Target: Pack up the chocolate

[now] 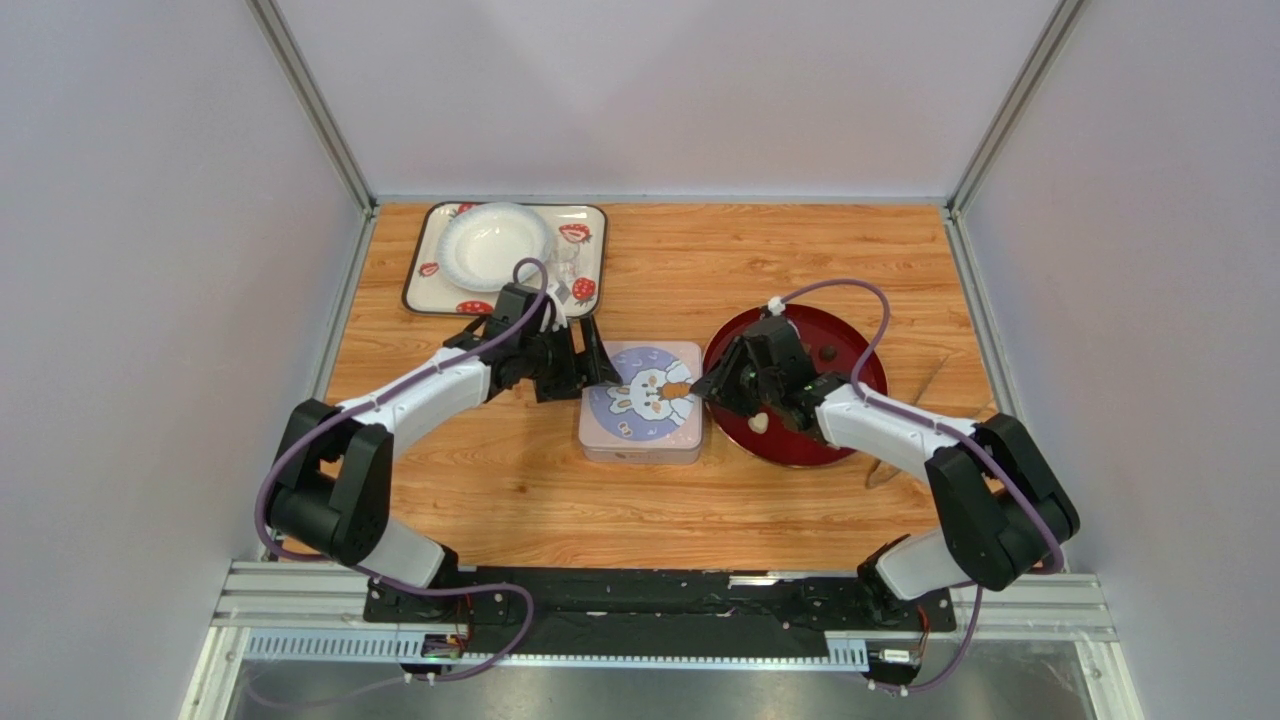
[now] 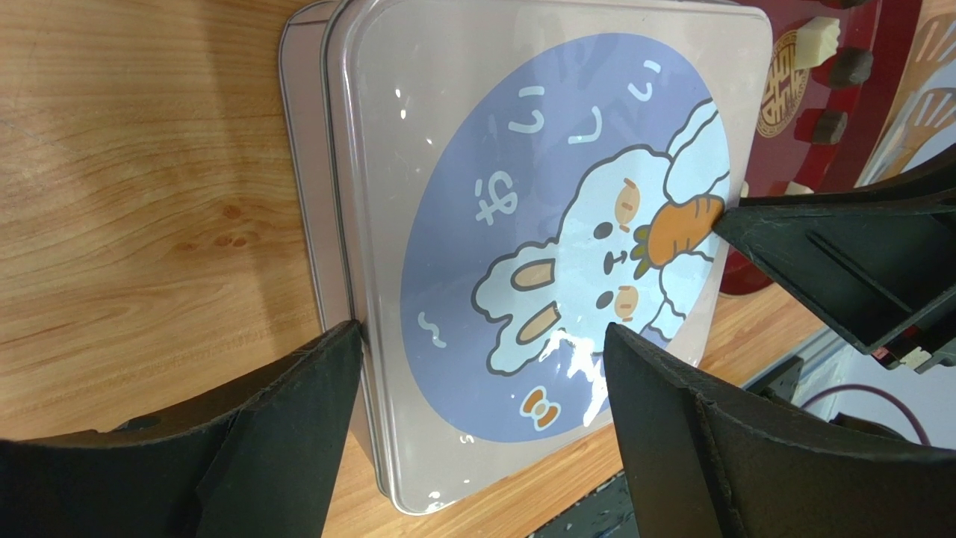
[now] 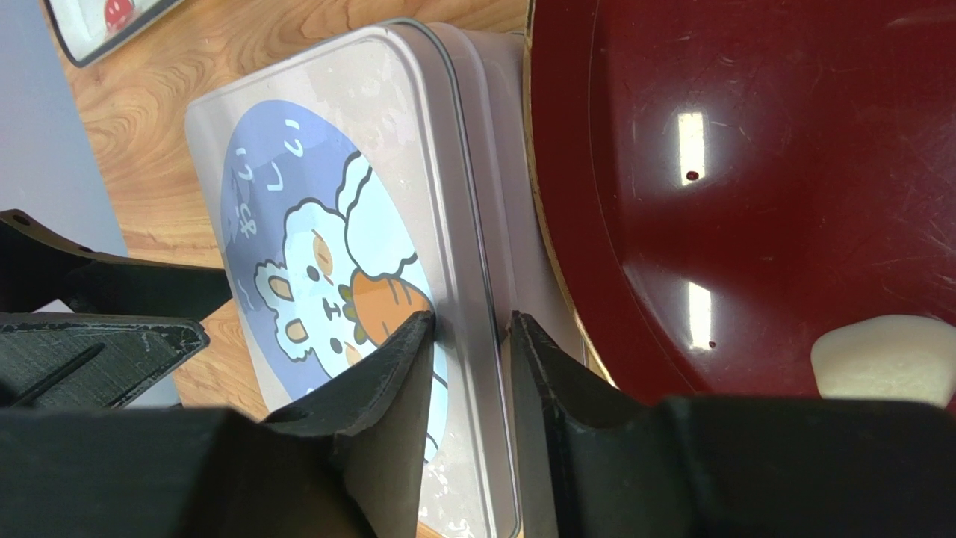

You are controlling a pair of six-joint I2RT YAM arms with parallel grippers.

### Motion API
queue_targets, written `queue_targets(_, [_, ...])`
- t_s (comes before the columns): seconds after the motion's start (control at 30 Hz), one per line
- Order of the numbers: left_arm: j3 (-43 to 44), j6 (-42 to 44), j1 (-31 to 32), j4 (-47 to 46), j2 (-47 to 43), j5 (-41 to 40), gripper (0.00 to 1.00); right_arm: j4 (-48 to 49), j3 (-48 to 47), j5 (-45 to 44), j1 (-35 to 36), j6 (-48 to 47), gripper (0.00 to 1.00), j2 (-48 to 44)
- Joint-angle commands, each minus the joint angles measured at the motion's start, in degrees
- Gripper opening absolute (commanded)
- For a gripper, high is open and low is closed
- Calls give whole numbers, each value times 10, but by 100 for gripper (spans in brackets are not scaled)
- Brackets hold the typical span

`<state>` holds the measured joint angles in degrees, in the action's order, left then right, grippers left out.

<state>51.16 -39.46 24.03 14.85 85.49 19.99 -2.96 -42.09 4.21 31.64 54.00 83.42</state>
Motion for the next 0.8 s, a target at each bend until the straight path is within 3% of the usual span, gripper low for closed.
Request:
queue_targets(0.0, [34, 12, 9, 22, -10, -14, 87, -57, -22, -9, -8, -33, 35, 3])
queue_targets(0.4, [57, 26, 12, 40, 5, -31, 87, -48, -110, 22, -61, -77, 39, 46])
queue_targets(0.77, [75, 34, 15, 55, 27, -40, 87, -36, -160, 61, -66, -94, 39, 123])
